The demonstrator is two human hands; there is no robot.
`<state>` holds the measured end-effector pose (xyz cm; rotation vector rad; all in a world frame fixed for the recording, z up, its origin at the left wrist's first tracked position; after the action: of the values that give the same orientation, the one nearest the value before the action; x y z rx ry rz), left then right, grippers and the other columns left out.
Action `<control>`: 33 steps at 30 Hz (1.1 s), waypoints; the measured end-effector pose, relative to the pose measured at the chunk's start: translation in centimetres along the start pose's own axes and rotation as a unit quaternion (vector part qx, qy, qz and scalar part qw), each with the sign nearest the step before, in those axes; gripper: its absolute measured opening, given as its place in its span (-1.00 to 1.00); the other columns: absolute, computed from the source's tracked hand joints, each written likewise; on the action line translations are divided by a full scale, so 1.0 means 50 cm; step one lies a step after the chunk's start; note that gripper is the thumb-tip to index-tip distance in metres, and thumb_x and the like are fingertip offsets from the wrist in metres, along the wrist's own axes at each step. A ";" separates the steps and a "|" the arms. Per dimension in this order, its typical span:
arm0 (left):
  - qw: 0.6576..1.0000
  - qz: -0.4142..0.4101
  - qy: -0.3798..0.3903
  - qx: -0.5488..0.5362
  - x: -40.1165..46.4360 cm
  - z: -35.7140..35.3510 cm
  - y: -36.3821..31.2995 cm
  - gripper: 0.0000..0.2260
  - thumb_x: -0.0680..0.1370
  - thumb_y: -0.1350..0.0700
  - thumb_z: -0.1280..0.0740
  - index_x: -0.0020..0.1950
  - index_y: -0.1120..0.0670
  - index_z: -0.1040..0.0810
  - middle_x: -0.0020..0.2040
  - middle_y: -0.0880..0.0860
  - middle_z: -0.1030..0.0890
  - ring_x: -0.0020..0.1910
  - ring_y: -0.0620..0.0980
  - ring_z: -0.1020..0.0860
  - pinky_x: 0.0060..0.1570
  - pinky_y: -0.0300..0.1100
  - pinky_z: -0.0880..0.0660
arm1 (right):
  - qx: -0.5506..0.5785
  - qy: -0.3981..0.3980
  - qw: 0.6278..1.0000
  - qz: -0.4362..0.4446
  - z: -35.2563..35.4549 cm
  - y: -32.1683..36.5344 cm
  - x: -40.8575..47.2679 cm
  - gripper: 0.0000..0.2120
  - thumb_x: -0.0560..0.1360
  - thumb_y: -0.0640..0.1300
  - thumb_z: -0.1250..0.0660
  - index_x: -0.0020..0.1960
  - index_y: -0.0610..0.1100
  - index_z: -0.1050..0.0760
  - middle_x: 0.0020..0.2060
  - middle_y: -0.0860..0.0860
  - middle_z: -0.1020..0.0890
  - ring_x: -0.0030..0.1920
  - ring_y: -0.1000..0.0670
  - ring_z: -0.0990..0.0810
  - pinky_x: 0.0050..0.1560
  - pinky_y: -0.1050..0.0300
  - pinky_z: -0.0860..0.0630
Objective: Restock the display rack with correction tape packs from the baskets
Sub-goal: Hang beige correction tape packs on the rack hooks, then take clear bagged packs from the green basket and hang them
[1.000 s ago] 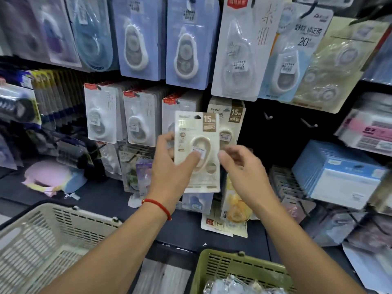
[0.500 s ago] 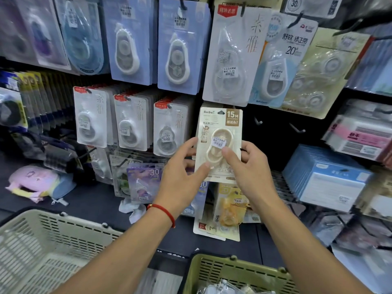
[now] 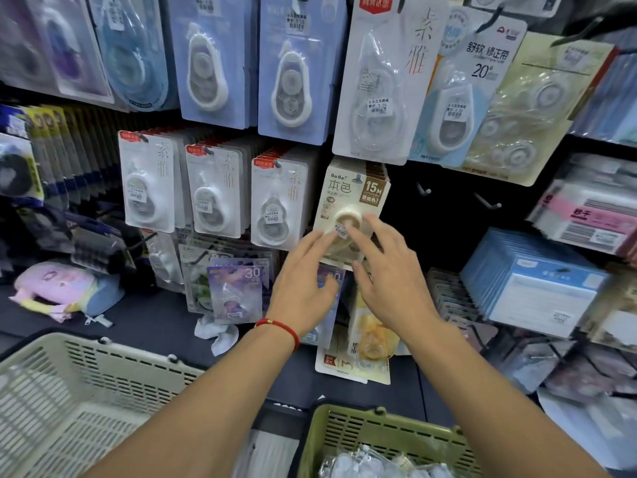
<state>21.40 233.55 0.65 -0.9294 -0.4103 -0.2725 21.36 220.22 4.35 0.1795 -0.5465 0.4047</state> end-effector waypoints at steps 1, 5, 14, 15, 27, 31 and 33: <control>0.999 0.010 0.030 0.003 0.001 -0.015 0.007 -0.32 0.57 0.29 -0.36 0.65 -0.11 -0.31 0.67 -0.15 -0.18 0.61 -0.16 -0.20 0.43 -0.33 -0.20 | -0.019 0.028 0.999 0.003 -0.013 -0.006 0.002 -0.36 0.65 -0.13 -0.29 0.68 0.06 -0.17 0.67 -0.05 -0.14 0.63 -0.12 -0.18 0.36 -0.19 -0.48; 0.998 0.024 0.052 -0.041 -0.003 -0.026 0.010 -0.29 0.55 0.35 -0.36 0.62 -0.14 -0.33 0.69 -0.18 -0.11 0.63 -0.18 -0.17 0.37 -0.39 -0.19 | -0.006 0.066 0.998 0.016 -0.025 -0.015 -0.017 -0.27 0.61 -0.21 -0.28 0.69 0.07 -0.10 0.70 0.00 -0.01 0.66 -0.11 -0.12 0.33 -0.13 -0.52; 0.995 0.067 0.064 0.038 -0.070 -0.088 -0.092 -0.58 0.59 0.19 -0.34 0.45 -0.01 -0.47 0.38 0.07 -0.46 0.40 0.13 -0.40 0.27 0.03 -0.44 | -0.011 0.216 0.974 -0.075 -0.018 -0.168 -0.287 -0.61 0.67 -0.10 -0.24 0.49 0.02 -0.46 0.47 0.07 -0.42 0.35 0.03 -0.50 0.28 0.05 -0.49; 0.992 0.049 0.095 0.061 -0.086 -0.115 -0.104 -0.58 0.59 0.18 -0.34 0.44 -0.02 -0.45 0.36 0.08 -0.48 0.39 0.15 -0.40 0.25 0.05 -0.45 | -0.023 0.238 0.966 -0.098 -0.023 -0.200 -0.333 -0.63 0.67 -0.09 -0.25 0.46 0.02 -0.48 0.42 0.06 -0.47 0.36 -0.01 -0.52 0.26 0.01 -0.52; 0.911 0.225 0.174 0.297 -0.423 -0.286 0.195 -0.48 0.48 0.11 -0.47 0.42 0.15 -0.46 0.37 0.23 -0.49 0.34 0.31 -0.43 0.25 0.20 -0.45 | 0.021 0.296 0.825 -0.480 -0.185 -0.491 -0.815 -0.27 0.60 0.09 -0.37 0.64 -0.10 -0.15 0.62 -0.14 -0.17 0.52 -0.29 -0.30 0.38 -0.23 -0.41; 0.869 0.409 0.151 0.236 -0.514 -0.298 0.270 -0.23 0.53 -0.03 -0.50 0.62 0.15 -0.22 0.42 0.30 -0.49 0.29 0.38 -0.54 0.17 0.20 -0.55 | 0.011 0.251 0.857 -0.450 -0.204 -0.498 -0.846 -0.24 0.56 0.06 -0.41 0.63 -0.17 -0.19 0.58 -0.22 -0.25 0.47 -0.32 -0.35 0.26 -0.27 -0.48; 0.866 0.430 0.127 0.223 -0.520 -0.311 0.267 -0.24 0.53 -0.13 -0.46 0.62 0.10 -0.25 0.41 0.27 -0.52 0.27 0.37 -0.57 0.16 0.17 -0.56 | 0.004 0.254 0.868 -0.426 -0.205 -0.501 -0.855 -0.23 0.56 0.04 -0.40 0.65 -0.18 -0.17 0.60 -0.24 -0.22 0.48 -0.33 -0.34 0.26 -0.28 -0.48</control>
<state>7.07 229.82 -28.94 -0.5304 0.2095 0.5052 3.41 186.40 -28.74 0.2898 0.0894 -0.4129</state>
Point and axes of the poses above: each hand's wrist, its own x-axis towards the middle knuckle, its own z-axis out of the back of the hand, y = z × x, the point moved 9 cm from there along x, towards the middle knuckle
